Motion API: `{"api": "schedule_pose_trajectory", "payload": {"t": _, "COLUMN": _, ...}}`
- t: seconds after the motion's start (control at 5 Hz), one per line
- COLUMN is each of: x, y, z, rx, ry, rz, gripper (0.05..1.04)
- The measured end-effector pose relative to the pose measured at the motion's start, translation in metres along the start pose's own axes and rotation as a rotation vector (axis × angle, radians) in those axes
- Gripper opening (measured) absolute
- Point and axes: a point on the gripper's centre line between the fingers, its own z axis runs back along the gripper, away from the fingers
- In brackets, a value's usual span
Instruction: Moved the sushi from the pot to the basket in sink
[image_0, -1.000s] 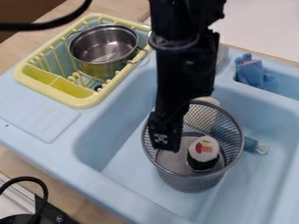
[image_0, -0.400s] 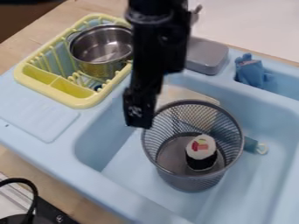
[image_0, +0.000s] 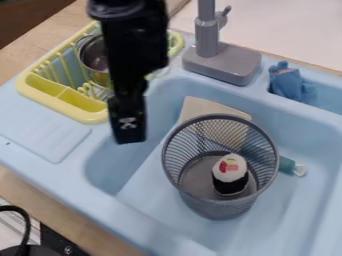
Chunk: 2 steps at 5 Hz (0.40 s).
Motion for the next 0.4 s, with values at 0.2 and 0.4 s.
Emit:
{"api": "schedule_pose_trajectory", "payload": {"t": 0.2, "x": -0.019, "y": 0.017, "z": -0.007, "rx": -0.011, "ry": 0.013, "rz": 0.195, "gripper": 0.999}}
{"api": "schedule_pose_trajectory", "payload": {"t": 0.4, "x": -0.025, "y": 0.029, "z": -0.016, "rx": -0.007, "ry": 0.035, "rz": 0.268, "gripper": 0.999}}
